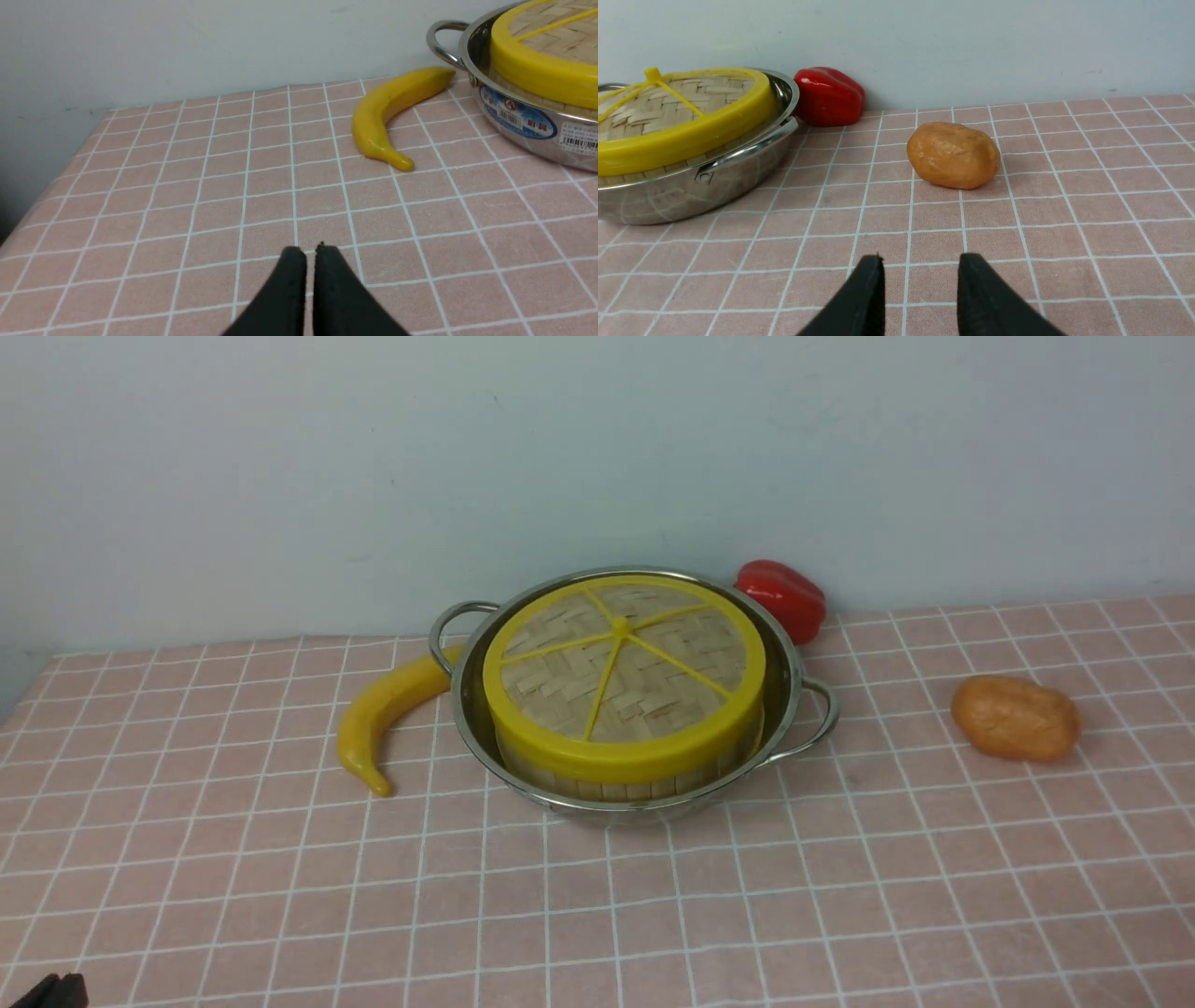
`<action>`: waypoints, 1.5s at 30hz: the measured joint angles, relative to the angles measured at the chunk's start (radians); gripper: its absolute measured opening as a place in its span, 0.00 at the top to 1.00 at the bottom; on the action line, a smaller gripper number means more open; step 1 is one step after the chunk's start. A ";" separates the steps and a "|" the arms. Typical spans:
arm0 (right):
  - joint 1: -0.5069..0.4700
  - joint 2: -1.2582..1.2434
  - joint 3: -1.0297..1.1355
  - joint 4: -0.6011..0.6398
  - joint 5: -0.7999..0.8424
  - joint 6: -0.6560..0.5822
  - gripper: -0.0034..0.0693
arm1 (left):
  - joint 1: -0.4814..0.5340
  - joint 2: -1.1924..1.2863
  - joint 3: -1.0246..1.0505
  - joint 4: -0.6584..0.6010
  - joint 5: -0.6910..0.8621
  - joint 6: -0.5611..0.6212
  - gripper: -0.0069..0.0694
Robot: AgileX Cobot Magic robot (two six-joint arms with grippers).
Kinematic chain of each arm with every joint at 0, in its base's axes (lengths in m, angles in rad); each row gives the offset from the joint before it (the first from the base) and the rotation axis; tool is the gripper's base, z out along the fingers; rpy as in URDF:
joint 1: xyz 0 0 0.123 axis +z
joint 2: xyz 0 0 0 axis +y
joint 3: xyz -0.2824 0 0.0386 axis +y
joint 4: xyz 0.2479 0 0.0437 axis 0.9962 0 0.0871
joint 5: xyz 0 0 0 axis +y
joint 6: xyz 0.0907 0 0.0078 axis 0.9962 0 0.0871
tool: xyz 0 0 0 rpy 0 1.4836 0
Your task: Place the steamer in the pot on the pink tablecloth, and put the lid on the steamer.
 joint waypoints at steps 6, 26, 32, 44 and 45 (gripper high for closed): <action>0.000 0.000 0.000 0.000 0.000 0.000 0.62 | 0.001 -0.154 0.005 -0.003 0.115 0.002 0.88; 0.000 0.000 0.000 0.000 -0.004 0.000 0.62 | 0.001 -0.166 0.005 -0.006 0.163 0.002 0.82; 0.000 0.000 0.000 0.000 -0.004 0.000 0.62 | 0.001 -0.166 0.005 -0.006 0.163 0.002 0.82; 0.000 0.000 0.000 0.000 -0.004 0.000 0.62 | 0.001 -0.166 0.005 -0.006 0.163 0.001 0.82; 0.000 0.000 0.000 0.000 -0.004 0.000 0.62 | 0.001 -0.166 0.005 -0.006 0.163 0.001 0.82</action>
